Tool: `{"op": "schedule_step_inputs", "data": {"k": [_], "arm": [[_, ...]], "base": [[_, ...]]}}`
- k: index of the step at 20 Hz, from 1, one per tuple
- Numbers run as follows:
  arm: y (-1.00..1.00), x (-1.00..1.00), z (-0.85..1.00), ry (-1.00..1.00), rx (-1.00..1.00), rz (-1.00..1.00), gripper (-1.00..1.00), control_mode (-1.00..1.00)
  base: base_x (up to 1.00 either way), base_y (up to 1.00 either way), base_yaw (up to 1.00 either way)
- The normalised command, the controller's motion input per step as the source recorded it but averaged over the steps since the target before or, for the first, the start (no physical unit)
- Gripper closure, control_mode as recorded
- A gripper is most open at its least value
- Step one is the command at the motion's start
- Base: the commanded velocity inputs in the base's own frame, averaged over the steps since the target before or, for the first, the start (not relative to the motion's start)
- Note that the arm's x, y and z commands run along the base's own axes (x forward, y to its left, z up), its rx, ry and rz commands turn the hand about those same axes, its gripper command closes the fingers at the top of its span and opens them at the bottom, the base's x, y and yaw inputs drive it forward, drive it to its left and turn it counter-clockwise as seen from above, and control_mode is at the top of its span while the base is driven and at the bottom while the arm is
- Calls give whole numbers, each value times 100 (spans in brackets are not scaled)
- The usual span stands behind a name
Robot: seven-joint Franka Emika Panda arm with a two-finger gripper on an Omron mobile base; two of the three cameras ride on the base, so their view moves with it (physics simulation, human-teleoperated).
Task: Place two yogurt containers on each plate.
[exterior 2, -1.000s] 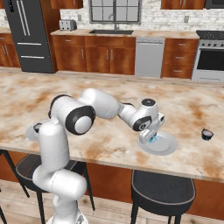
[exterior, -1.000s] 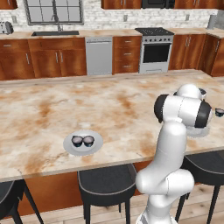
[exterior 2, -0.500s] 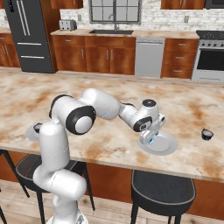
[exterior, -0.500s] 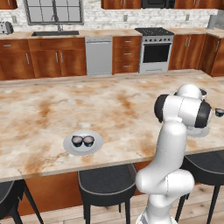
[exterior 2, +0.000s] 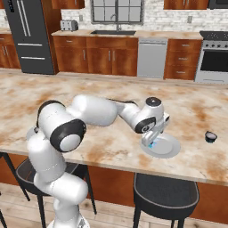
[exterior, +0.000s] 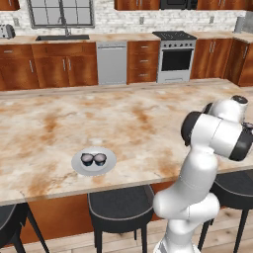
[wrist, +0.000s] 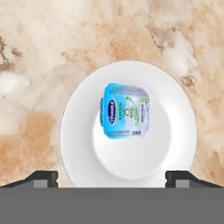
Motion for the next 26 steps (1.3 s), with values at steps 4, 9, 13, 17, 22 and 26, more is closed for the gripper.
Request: {"op": "schedule_step_inputs", "data": {"k": [4, 9, 13, 17, 22, 26], "arm": [[96, -41, 51, -1, 11, -19, -100, -100], [76, -73, 98, 4, 21, -39, -100, -100], [62, -60, 14, 25, 21, -55, -100, -100], [90, -57, 0, 16, 21, -45, -100, -100], [72, -74, 7, -2, 18, -18, -100, -100], [22, -78, 14, 0, -2, 2, -100, -100]], "base": [[0, 0, 0], [0, 0, 0], [0, 0, 0], [0, 0, 0], [0, 0, 0], [0, 0, 0]]}}
